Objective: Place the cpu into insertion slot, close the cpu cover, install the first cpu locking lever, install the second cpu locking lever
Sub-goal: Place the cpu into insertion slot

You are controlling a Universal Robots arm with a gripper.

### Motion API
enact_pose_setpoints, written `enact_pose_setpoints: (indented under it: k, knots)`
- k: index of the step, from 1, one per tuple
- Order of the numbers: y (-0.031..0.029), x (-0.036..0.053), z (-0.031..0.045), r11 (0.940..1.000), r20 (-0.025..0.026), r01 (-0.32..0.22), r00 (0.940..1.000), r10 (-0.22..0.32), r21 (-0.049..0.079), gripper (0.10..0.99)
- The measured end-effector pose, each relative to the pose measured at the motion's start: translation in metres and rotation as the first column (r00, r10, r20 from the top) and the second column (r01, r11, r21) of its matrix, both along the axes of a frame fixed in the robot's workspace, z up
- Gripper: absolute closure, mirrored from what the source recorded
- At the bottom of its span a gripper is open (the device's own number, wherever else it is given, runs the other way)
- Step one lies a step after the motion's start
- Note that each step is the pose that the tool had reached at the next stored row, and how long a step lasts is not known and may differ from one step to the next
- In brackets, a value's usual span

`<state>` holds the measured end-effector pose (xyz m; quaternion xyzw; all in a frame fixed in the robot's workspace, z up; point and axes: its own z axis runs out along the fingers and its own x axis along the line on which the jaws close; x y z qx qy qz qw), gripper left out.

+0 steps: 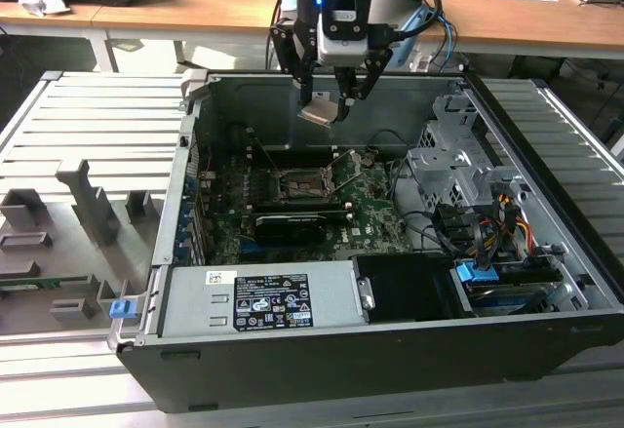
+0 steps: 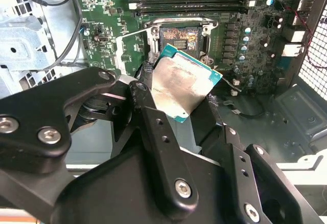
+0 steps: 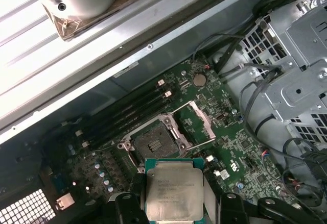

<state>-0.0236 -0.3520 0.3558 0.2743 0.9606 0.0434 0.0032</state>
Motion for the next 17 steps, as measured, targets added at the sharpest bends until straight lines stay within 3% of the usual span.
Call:
enact_pose_setpoints:
  k: [17]
  knots:
    - [0.0, 0.0, -0.0013, 0.9975, 0.0, 0.07, 0.9975, -0.07, 0.0, 0.545]
